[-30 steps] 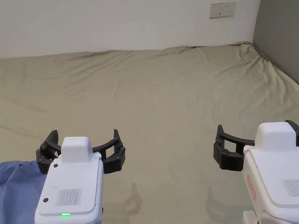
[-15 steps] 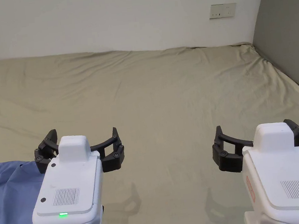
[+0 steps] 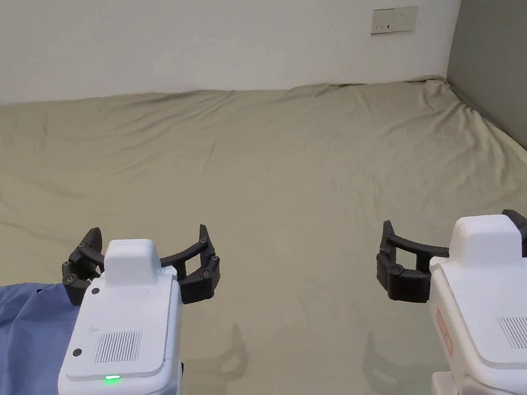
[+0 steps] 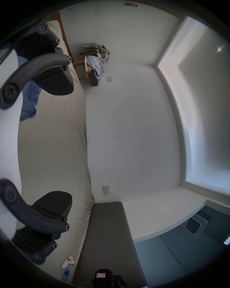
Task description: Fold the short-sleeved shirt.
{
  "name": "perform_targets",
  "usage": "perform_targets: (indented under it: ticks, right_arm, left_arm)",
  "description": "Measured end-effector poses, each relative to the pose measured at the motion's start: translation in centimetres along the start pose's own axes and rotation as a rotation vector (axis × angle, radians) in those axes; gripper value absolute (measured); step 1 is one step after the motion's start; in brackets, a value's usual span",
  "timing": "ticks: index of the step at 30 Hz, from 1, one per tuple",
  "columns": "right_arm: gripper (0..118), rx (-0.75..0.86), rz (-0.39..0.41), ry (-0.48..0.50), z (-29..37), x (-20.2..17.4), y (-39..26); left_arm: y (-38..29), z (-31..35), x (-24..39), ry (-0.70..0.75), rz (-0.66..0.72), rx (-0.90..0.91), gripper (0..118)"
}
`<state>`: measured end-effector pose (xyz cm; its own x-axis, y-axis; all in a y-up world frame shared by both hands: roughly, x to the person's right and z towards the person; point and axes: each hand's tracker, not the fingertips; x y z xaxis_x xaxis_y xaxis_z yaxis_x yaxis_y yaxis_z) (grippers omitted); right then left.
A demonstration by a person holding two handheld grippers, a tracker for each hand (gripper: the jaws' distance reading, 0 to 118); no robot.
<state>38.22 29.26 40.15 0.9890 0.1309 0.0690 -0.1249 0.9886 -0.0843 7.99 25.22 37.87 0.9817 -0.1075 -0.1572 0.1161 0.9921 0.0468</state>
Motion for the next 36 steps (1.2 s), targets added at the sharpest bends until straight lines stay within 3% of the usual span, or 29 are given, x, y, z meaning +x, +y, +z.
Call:
perform_targets:
  ticks: [7,8,9,10,12,13,16,23,36]
  right_arm:
    - [118,-0.003,0.010,-0.004,0.0,-0.1,-0.1]
    - [115,-0.003,0.012,-0.003,0.1,-0.1,-0.1]
    - [105,-0.003,0.016,0.000,0.1,-0.1,-0.1]
    - [89,-0.008,0.020,0.001,0.2,-0.1,-0.1]
    - [28,-0.012,0.029,0.001,0.2,-0.2,0.0]
    - [6,-0.017,0.035,-0.002,0.0,-0.3,0.0]
    - [1,-0.026,0.017,0.020,0.1,0.0,0.0]
    - [1,-0.029,0.003,0.094,-1.0,-1.9,0.4]
    - [1,0.035,-0.006,0.503,-2.6,-17.8,2.5]
  left_arm:
    - [0.1,0.1,0.0,0.003,-0.003,-0.003,118]
    - [0.2,0.1,0.0,0.000,-0.003,-0.009,117]
    - [0.2,0.2,0.1,0.000,-0.002,-0.013,109]
    - [0.2,0.4,0.1,-0.006,0.003,-0.007,90]
    - [0.2,0.6,0.1,-0.016,0.013,-0.002,9]
    - [0.1,0.4,0.4,-0.008,0.007,-0.011,0]
    - [0.2,0.5,0.0,-0.095,0.039,-0.022,0]
    - [-0.3,1.1,-2.1,-0.001,0.003,-0.026,0]
    - [-1.3,7.4,-18.5,0.402,-0.075,-0.103,0]
